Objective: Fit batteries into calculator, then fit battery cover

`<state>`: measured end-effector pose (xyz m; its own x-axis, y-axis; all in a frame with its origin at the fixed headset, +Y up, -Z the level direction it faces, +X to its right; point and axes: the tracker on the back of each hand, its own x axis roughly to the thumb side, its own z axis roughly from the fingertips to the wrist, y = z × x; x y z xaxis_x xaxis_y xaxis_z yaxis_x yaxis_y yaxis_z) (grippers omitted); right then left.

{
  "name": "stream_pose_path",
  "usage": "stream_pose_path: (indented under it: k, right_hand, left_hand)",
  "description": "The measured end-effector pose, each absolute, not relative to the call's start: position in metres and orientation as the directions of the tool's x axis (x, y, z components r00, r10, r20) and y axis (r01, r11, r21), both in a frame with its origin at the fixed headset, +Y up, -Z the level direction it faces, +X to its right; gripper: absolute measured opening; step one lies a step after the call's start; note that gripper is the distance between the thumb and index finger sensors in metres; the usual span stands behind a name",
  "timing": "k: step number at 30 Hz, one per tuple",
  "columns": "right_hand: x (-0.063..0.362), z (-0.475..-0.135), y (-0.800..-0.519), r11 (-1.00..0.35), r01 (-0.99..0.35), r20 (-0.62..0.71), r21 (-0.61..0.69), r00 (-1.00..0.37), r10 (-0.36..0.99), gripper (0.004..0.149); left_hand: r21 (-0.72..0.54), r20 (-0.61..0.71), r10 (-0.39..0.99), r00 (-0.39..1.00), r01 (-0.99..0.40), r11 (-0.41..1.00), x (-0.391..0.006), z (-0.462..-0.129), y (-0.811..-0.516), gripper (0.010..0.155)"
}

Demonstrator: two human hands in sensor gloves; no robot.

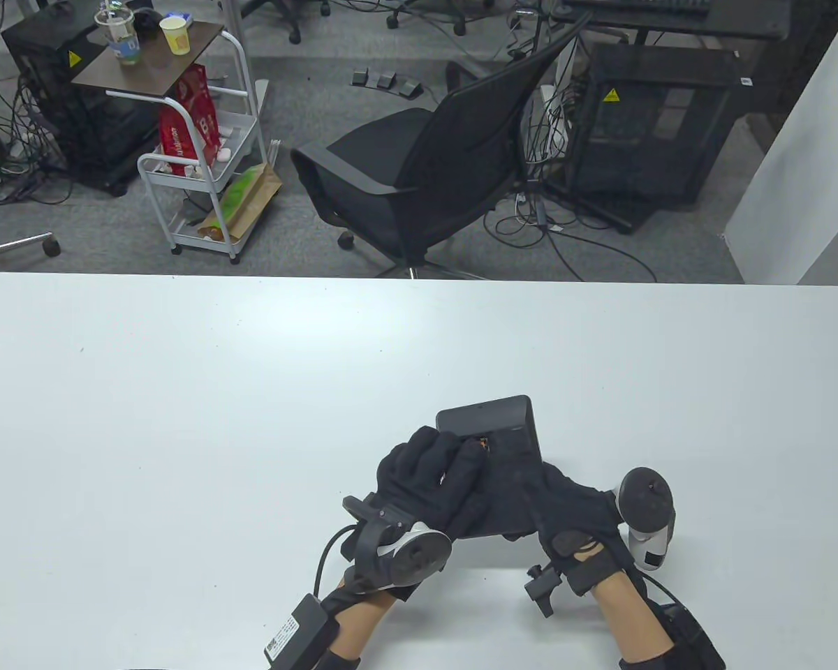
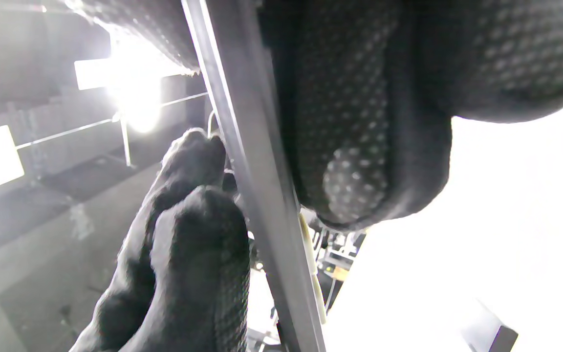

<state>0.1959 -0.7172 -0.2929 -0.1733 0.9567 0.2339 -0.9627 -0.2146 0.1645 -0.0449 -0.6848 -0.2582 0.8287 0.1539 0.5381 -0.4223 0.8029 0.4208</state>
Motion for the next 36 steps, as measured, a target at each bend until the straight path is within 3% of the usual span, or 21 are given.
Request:
stream_pose_path:
  k: [7, 13, 18, 26, 30, 32, 36]
  right_hand:
    - [0.223, -0.299, -0.714, -0.198, -0.98, 0.238, 0.014, -0.189, 0.953, 0.055]
    - [0.255, -0.305, -0.713, -0.123, -0.987, 0.219, -0.099, -0.142, 0.965, 0.055]
    - [0.271, -0.309, -0.719, -0.004, -0.992, 0.171, -0.128, -0.026, 0.985, 0.055]
    - [0.289, -0.311, -0.723, 0.043, -0.98, 0.152, -0.194, 0.013, 0.988, 0.055]
    - [0.296, -0.311, -0.722, 0.031, -0.972, 0.158, -0.233, -0.007, 0.987, 0.055]
    - [0.301, -0.312, -0.721, -0.036, -0.96, 0.167, -0.278, -0.085, 0.982, 0.055]
    - [0.304, -0.313, -0.724, -0.031, -0.957, 0.152, -0.287, -0.077, 0.985, 0.055]
  left_hand:
    - [0.401, 0.491, 0.224, 0.842, -0.446, 0.8, -0.054, -0.263, -0.684, 0.068]
    - [0.285, 0.397, 0.319, 0.861, -0.445, 0.849, -0.057, -0.279, -0.691, 0.075]
    - [0.176, 0.325, 0.296, 0.898, -0.364, 0.915, -0.044, -0.291, -0.69, 0.072]
    - [0.002, 0.221, 0.209, 0.952, -0.215, 0.977, 0.003, -0.324, -0.682, 0.069]
    - [-0.086, 0.166, 0.187, 0.968, -0.175, 0.981, 0.027, -0.341, -0.692, 0.07]
    - [-0.092, 0.141, 0.177, 0.974, -0.165, 0.982, 0.039, -0.349, -0.7, 0.069]
    - [-0.132, 0.071, 0.126, 0.989, -0.116, 0.984, 0.051, -0.359, -0.714, 0.07]
